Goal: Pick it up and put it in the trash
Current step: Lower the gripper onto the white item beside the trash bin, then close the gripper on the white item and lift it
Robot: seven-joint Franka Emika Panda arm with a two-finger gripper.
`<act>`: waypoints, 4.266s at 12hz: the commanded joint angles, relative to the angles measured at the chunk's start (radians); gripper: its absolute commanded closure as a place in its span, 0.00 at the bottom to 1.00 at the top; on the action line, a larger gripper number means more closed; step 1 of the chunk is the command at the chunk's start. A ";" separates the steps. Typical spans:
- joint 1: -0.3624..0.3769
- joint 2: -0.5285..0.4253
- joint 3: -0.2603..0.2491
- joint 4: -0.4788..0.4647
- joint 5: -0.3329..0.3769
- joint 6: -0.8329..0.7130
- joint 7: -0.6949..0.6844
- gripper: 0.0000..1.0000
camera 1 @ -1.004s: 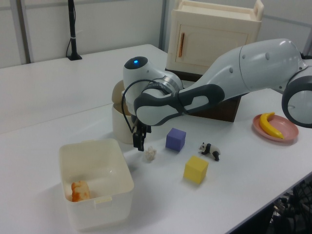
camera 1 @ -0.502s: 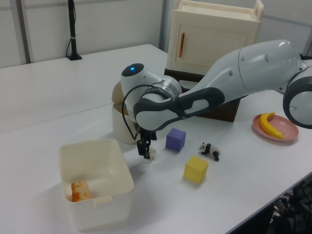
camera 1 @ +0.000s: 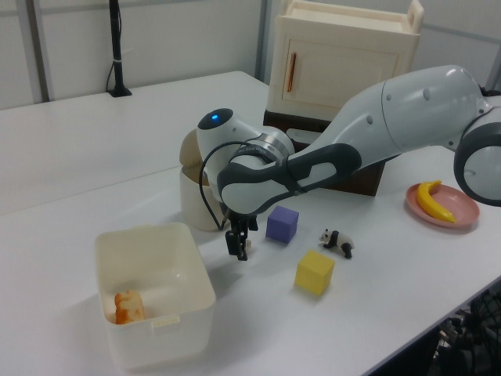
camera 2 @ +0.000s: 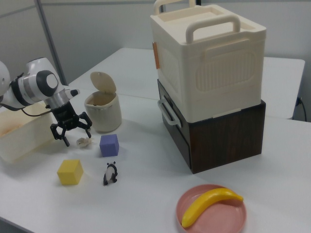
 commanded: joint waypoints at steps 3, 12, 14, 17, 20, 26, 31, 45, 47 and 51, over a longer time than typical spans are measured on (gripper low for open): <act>-0.039 -0.027 0.001 -0.017 -0.005 -0.002 -0.048 0.10; -0.031 -0.029 0.035 -0.017 -0.005 -0.005 -0.098 0.04; -0.034 -0.029 0.035 -0.016 -0.005 -0.004 -0.126 0.04; -0.060 -0.027 0.035 -0.002 -0.005 0.001 -0.197 0.18; -0.088 -0.027 0.042 0.004 -0.005 0.001 -0.251 0.34; -0.103 -0.029 0.096 0.004 -0.005 -0.008 -0.248 0.21; -0.105 -0.001 0.099 0.003 -0.011 0.001 -0.290 0.14; -0.109 0.080 0.099 0.083 -0.020 0.058 -0.307 0.45; -0.109 0.082 0.099 0.083 -0.019 0.058 -0.328 0.65; -0.105 0.079 0.099 0.083 -0.011 0.056 -0.314 1.00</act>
